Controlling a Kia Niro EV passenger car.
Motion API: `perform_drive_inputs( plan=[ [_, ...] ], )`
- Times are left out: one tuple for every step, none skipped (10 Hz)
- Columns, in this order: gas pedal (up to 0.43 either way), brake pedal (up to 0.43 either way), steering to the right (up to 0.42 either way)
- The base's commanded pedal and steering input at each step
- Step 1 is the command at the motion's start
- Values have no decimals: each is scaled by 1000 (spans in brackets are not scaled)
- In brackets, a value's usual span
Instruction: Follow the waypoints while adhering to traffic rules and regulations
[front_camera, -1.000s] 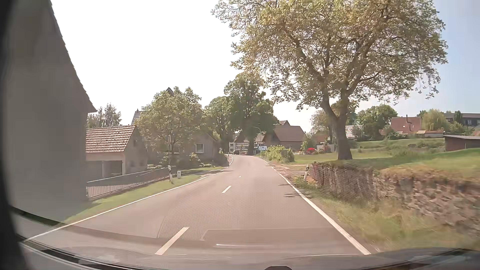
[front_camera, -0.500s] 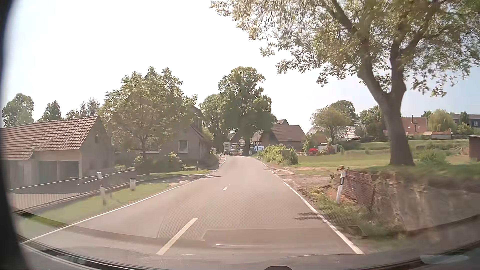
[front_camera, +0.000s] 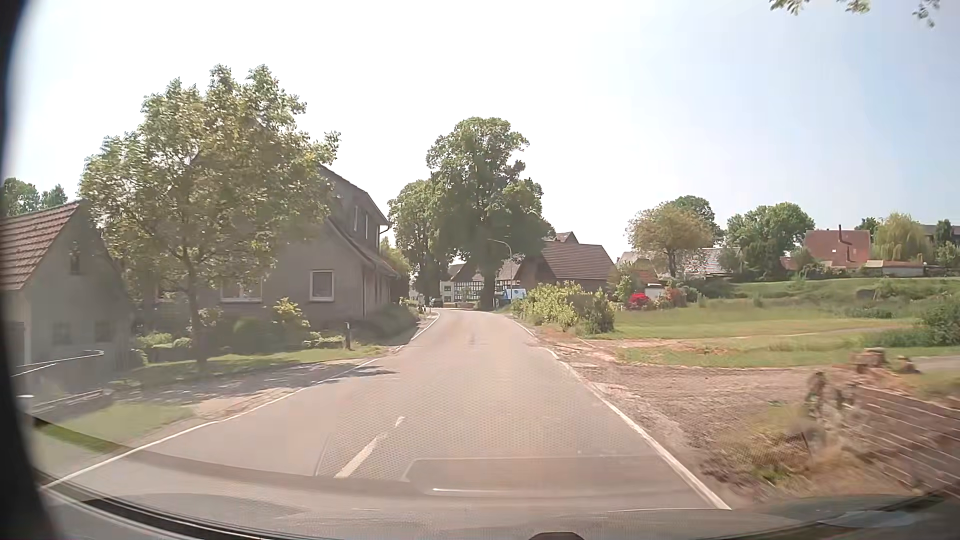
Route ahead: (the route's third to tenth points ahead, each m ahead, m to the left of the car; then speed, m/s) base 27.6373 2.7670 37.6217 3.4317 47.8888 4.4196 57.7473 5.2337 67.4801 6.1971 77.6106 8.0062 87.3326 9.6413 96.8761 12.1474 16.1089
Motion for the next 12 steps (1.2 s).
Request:
perform_drive_inputs(
  plan=[
    [169,0,0],
    [169,0,-1],
    [177,0,-3],
    [177,0,-5],
    [177,0,-5],
    [177,0,-6],
    [177,0,-9],
    [177,0,-12],
    [177,0,-15],
    [177,0,-16],
    [177,0,-16],
    [177,0,-16]
  ],
)
